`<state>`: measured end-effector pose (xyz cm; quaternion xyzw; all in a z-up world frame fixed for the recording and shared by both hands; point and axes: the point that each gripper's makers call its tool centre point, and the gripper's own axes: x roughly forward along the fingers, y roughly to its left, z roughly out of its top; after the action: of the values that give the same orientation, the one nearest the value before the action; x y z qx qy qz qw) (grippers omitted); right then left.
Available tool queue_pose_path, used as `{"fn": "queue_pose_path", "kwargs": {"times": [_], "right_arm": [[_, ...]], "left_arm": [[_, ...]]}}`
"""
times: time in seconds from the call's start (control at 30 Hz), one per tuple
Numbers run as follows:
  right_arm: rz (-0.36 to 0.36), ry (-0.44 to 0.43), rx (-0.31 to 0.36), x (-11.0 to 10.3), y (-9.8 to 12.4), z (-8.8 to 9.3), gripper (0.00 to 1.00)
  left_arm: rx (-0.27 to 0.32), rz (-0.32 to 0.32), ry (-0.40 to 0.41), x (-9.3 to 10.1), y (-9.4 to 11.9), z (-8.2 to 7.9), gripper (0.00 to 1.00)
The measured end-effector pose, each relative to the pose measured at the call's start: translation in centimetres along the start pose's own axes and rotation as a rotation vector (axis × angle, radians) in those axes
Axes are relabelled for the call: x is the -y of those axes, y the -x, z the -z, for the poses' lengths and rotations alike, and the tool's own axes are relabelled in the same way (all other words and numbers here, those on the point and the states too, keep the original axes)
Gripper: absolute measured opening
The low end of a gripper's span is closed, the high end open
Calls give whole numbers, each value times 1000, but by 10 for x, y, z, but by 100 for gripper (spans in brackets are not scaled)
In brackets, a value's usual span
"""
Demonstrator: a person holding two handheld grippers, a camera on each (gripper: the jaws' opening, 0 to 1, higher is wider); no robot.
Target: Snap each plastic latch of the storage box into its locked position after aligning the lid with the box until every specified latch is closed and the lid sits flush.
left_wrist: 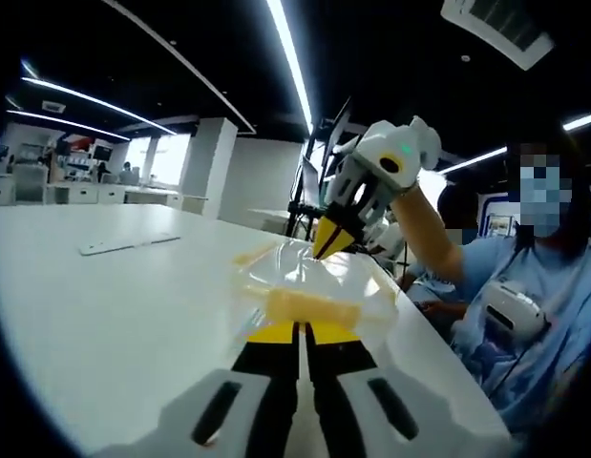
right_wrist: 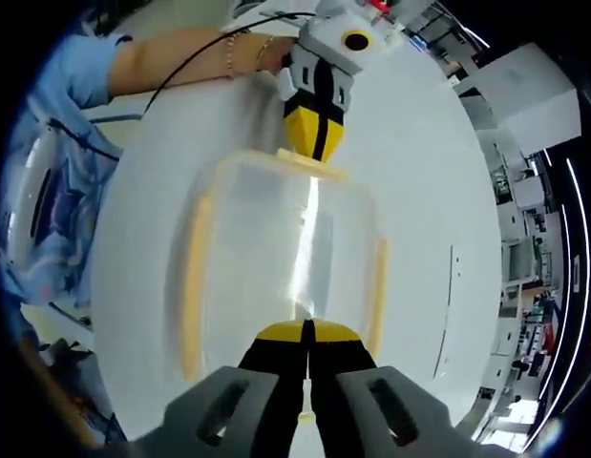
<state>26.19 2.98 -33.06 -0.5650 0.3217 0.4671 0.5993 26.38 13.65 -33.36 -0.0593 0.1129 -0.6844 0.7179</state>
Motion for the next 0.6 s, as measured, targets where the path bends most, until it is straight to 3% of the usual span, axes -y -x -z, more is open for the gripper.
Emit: {"fn": "queue_pose_path", "kwargs": {"times": [0.4, 0.6], "right_arm": [[-5, -16, 9, 1, 0, 1, 0], [-3, -7, -17, 0, -1, 0, 0]], "left_arm": [[4, 7, 50, 1, -4, 3, 4], [-7, 0, 52, 1, -5, 4, 3]]}}
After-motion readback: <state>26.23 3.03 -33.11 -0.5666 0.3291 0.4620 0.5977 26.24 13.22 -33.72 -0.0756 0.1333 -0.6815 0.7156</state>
